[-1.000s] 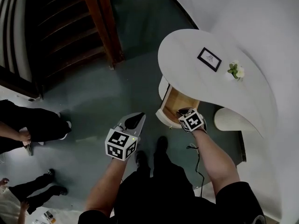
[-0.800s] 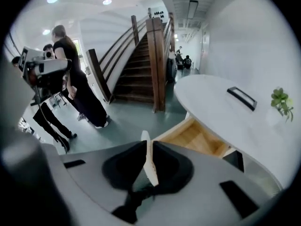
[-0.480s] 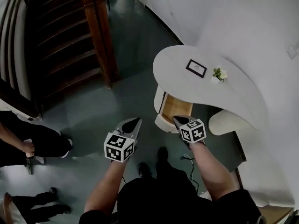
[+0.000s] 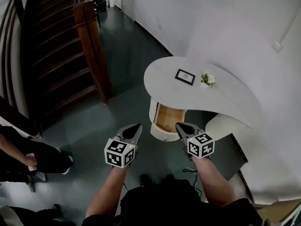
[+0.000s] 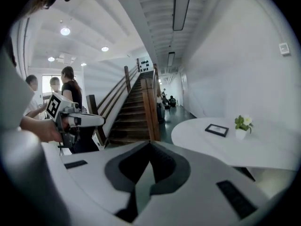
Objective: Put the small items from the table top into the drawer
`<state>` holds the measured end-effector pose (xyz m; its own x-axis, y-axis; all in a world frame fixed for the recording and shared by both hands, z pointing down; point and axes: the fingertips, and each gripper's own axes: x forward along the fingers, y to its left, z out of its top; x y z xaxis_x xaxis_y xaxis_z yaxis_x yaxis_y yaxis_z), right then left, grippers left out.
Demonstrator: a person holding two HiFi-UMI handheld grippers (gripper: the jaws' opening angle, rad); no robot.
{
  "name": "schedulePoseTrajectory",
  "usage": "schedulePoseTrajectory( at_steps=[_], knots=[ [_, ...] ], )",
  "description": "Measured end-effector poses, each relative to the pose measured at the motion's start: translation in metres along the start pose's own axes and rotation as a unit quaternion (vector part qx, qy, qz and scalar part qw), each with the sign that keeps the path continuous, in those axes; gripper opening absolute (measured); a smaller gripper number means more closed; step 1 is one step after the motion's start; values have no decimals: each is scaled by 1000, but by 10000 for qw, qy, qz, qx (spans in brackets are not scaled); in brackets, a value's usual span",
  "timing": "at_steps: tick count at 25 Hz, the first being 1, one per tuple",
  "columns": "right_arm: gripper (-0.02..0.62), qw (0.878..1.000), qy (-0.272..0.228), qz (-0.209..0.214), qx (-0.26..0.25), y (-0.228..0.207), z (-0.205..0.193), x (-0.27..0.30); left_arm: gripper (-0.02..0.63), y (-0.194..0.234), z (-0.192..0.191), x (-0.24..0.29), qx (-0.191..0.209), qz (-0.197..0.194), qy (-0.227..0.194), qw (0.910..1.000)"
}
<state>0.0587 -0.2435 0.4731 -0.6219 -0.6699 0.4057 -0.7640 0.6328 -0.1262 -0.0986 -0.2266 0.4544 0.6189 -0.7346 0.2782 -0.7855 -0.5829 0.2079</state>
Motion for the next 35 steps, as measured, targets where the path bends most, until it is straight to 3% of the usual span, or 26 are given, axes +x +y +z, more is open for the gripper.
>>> schedulePoseTrajectory(
  at_steps=[11, 20, 35],
  knots=[
    [12, 9958, -906, 30, -96, -39, 45, -82, 11, -48, 43, 23, 177, 220, -222, 9994],
    [11, 9875, -1488, 71, -506, -53, 76, -135, 11, -69, 73, 31, 290, 493, -484, 9972],
    [11, 9856, -1618, 227, -433, -42, 76, -137, 11, -69, 80, 25, 374, 606, -562, 9959]
  ],
)
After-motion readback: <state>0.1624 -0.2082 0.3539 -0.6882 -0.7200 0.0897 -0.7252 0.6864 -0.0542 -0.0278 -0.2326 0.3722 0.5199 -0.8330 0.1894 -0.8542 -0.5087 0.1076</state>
